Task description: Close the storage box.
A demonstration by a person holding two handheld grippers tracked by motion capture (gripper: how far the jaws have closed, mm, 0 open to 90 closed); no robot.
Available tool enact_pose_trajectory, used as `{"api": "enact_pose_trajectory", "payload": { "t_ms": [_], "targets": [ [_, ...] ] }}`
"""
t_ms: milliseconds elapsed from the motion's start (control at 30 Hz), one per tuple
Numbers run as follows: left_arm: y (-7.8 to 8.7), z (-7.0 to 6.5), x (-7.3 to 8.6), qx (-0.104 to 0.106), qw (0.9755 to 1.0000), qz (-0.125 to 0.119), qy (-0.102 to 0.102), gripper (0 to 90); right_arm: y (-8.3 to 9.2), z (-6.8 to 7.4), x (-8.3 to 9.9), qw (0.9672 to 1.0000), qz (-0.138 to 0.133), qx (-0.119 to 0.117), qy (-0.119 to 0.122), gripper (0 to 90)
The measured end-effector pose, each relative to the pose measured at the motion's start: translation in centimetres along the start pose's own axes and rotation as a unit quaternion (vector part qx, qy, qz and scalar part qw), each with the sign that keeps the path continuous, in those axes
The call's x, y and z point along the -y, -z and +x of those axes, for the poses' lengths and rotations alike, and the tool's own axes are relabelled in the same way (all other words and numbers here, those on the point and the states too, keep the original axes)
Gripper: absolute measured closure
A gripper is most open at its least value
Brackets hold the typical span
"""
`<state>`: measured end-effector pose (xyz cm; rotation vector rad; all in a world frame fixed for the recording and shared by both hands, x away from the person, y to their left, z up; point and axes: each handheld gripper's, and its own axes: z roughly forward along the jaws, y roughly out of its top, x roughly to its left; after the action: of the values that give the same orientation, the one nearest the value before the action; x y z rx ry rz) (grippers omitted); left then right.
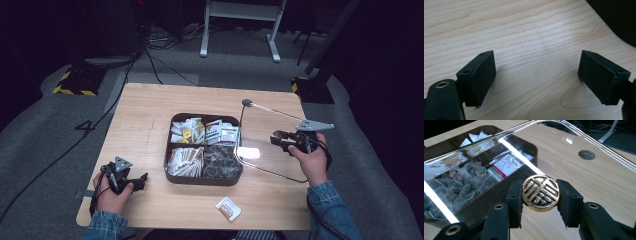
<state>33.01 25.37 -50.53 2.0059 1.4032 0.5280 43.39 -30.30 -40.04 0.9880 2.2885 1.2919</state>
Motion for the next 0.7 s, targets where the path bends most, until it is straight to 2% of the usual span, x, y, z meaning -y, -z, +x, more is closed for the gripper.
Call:
{"api": "enact_pose_trajectory", "payload": {
  "t_ms": [267, 300, 500, 700],
  "targets": [
    [-0.2, 0.0, -0.2, 0.001, 1.0000, 0.000, 0.000, 14.3, -2.0, 1.5, -2.1, 0.9995, 0.010, -0.030, 0.002, 58.5],
    [-0.2, 0.0, -0.2, 0.001, 1.0000, -0.001, -0.002, 14.1, -2.6, 2.1, -2.9, 0.9993, 0.012, -0.035, 0.010, 58.5],
    [-0.5, -0.1, -0.5, 0.001, 1.0000, 0.000, -0.002, 13.7, -3.8, 3.5, -4.6, 0.9984, 0.030, -0.039, 0.029, 58.5],
    [-0.5, -0.1, -0.5, 0.001, 1.0000, 0.000, -0.004, 13.7, -4.9, 4.4, -5.6, 0.9977, 0.036, -0.050, 0.028, 58.5]
  ]
}}
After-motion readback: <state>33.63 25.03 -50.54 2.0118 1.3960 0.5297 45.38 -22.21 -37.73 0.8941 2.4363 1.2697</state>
